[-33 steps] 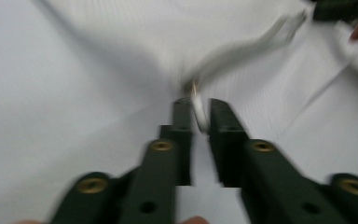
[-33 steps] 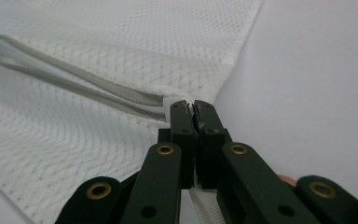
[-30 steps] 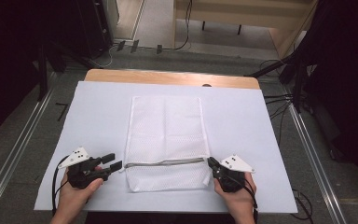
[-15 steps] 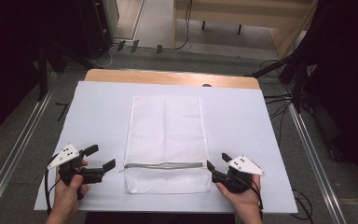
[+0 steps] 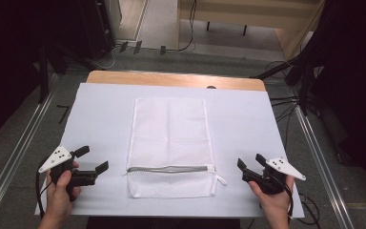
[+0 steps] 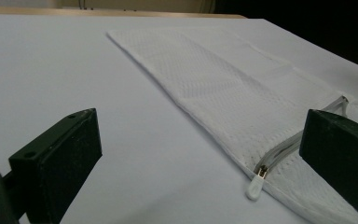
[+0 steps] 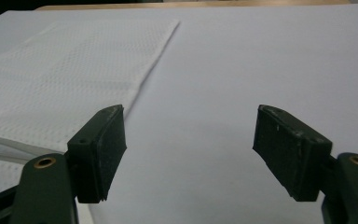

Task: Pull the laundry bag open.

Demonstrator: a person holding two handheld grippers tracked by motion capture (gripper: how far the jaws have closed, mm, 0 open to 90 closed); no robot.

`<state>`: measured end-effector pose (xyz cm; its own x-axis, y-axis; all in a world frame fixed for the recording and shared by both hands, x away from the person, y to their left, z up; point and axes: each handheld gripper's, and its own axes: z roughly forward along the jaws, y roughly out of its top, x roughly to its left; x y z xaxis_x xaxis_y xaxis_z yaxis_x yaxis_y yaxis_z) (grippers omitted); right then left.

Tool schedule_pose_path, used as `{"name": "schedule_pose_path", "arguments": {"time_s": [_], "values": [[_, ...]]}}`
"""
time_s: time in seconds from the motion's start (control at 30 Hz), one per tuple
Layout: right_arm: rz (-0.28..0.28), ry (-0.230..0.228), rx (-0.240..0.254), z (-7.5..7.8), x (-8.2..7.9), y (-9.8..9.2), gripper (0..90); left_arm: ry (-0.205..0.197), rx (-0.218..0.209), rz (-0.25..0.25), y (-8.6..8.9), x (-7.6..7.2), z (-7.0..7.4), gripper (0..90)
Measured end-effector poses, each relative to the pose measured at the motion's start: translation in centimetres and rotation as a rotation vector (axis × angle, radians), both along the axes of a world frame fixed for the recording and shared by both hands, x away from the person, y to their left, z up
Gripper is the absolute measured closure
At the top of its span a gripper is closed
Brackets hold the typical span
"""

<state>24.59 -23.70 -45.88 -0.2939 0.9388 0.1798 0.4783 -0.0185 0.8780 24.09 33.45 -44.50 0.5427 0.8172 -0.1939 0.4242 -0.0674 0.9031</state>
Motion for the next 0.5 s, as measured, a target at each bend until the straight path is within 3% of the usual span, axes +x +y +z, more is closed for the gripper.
{"name": "schedule_pose_path", "arguments": {"time_s": [0.2, 0.27, 0.3, 0.37, 0.5], "values": [[-0.032, 0.007, 0.005, -0.3, 0.1, -2.1, 23.0, 0.002, 0.009, 0.032, 1.4, 0.1, -0.1, 0.0], [-0.050, -0.005, -0.028, -0.4, 0.1, -2.7, 22.9, 0.010, -0.017, 0.041, 2.0, 0.2, -0.1, 0.0], [-0.050, -0.005, -0.028, -0.4, 0.1, -2.7, 22.9, 0.010, -0.017, 0.041, 2.0, 0.2, -0.1, 0.0], [-0.063, 0.000, -0.020, -0.4, 0.0, -3.4, 22.3, 0.009, -0.067, 0.035, 2.5, 0.1, -0.1, 0.0], [-0.073, 0.001, -0.015, -0.5, -0.1, -4.7, 21.6, 0.016, -0.072, 0.049, 3.2, 0.2, -0.1, 0.0]]}}
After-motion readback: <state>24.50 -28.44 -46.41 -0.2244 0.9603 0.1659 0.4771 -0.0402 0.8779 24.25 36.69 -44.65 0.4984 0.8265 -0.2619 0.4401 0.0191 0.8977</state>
